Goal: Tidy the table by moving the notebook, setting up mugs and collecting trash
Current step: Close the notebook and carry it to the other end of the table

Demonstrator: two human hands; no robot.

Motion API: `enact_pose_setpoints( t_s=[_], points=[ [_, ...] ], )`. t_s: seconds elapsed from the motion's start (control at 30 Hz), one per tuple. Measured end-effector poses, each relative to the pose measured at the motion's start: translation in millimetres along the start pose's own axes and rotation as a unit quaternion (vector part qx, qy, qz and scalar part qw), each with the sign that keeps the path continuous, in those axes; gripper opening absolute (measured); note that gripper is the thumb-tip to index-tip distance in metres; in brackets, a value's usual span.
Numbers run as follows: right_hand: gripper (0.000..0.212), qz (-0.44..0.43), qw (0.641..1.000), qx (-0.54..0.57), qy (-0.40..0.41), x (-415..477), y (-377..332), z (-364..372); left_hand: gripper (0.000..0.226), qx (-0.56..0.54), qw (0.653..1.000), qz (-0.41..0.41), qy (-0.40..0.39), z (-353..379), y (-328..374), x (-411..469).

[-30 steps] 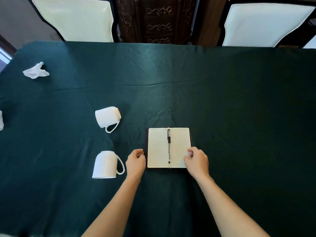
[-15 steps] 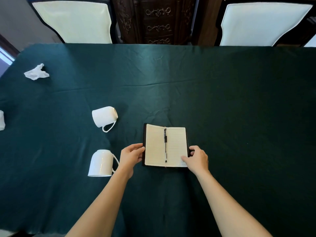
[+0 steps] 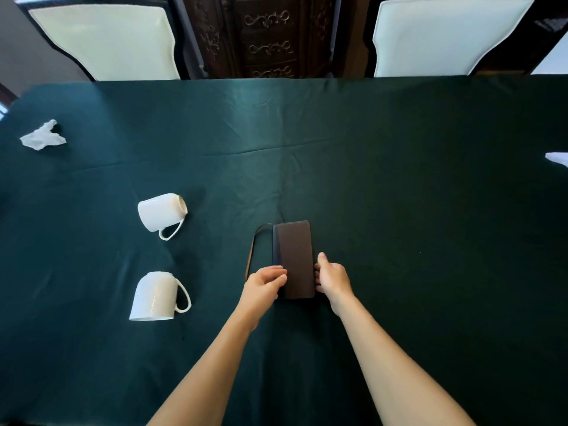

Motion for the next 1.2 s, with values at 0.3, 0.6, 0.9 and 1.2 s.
enact_pose_setpoints(
  t_s=[0.3, 0.6, 0.9, 1.2],
  points=[
    [0.054, -0.061, 0.994, -0.079, 0.035, -2, -1, 4, 0.038, 0.236, 0.967, 0.087, -0.048, 15, 6, -5],
    [0.05, -0.111, 0.991, -0.075, 0.009, -25, -10, 5, 0.048, 0.266, 0.956, 0.094, -0.076, 22, 2, -24],
    [0.013, -0.133, 0.984, 0.097, -0.072, -88, 18, -7, 0.049, 0.005, 0.998, 0.048, 0.043, -17, 21, -35],
    [0.016, -0.179, 0.944, 0.272, -0.055, -197, 63, 29, 0.032, -0.175, 0.971, 0.154, -0.054, -59, 47, -94]
  ],
)
Point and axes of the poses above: each hand's wrist, its own x-axis towards the middle knuckle, its own z-axis out of the palm, y = z × x, the point moved 4 cm from there along x, towards the middle knuckle, and after that the axes turned 15 degrees about z, right-handed, at the moved point
